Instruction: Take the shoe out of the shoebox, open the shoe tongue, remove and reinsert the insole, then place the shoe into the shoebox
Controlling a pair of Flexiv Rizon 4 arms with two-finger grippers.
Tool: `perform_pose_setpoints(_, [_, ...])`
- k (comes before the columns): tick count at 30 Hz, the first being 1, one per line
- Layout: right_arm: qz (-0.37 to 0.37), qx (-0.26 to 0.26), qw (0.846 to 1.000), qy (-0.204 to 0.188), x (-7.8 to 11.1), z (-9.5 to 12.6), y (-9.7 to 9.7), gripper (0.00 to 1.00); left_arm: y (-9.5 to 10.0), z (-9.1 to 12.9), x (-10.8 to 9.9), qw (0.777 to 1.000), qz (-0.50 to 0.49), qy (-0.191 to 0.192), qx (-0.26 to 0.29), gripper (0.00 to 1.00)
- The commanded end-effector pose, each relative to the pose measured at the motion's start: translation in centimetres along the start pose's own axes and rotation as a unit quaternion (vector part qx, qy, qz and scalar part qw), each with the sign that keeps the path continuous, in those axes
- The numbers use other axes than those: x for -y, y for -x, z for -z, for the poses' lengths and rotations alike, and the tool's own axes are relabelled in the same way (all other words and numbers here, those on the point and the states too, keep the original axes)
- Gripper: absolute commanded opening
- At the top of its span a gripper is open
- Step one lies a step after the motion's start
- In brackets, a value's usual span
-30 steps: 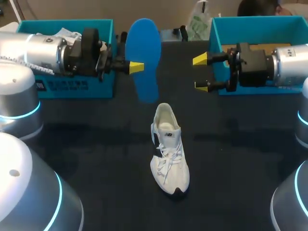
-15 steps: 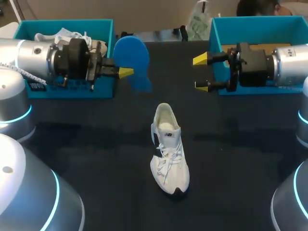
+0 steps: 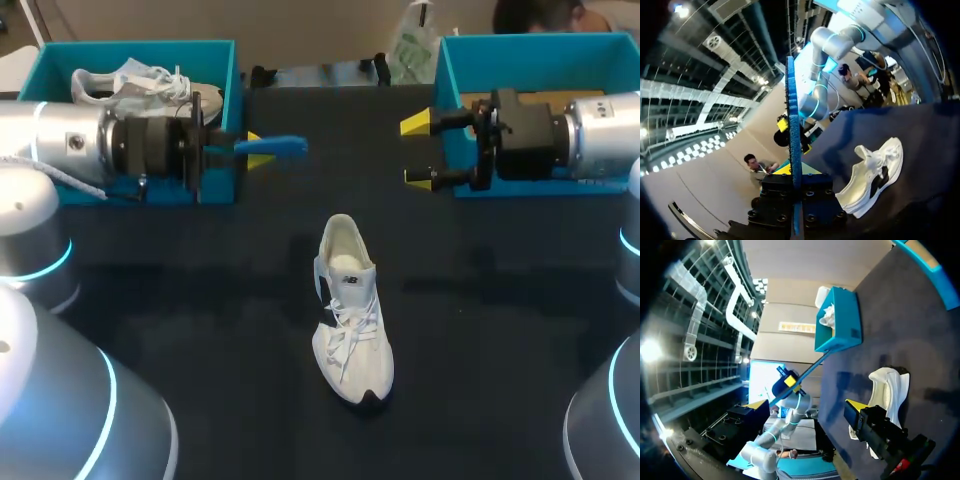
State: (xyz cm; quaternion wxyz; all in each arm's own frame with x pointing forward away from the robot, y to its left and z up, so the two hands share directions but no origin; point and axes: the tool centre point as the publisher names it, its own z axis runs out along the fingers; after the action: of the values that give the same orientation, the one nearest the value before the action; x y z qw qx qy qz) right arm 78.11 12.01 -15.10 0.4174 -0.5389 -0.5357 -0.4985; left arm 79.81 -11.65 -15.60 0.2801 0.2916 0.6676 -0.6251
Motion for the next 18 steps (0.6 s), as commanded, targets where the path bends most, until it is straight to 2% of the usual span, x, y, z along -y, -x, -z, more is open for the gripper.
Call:
perform_pose_setpoints(1, [0.000,0.001,1.000,0.001,0.0,-0.1,0.0,1.00,-0.2,-0.2,-0.1,0.922,-0.376,0.052,0.076,0.00])
perform_pose_setpoints(8, [0.000,0.001,1.000,0.001,0.0,-0.1,0.0,1.00,0.9,0.0,-0.8,0.884,-0.458,0.063,0.071,0.00])
perform_pose_setpoints(11, [0.000,0.001,1.000,0.001,0.0,-0.1,0.0,1.00,1.2,0.1,-1.4,0.854,-0.513,0.066,0.059,0.00])
perform_pose_setpoints(12, [0.000,0.001,1.000,0.001,0.0,-0.1,0.0,1.00,1.3,0.1,-1.6,0.836,-0.542,0.065,0.051,0.00])
perform_pose_setpoints(14, [0.000,0.001,1.000,0.001,0.0,-0.1,0.0,1.00,1.4,0.1,-1.8,0.828,-0.554,0.065,0.048,0.00])
perform_pose_setpoints(15, [0.000,0.001,1.000,0.001,0.0,-0.1,0.0,1.00,1.5,0.1,-2.0,0.816,-0.572,0.066,0.047,0.00])
perform_pose_setpoints(18, [0.000,0.001,1.000,0.001,0.0,-0.1,0.0,1.00,2.1,0.0,-2.2,0.801,-0.590,0.076,0.074,0.00])
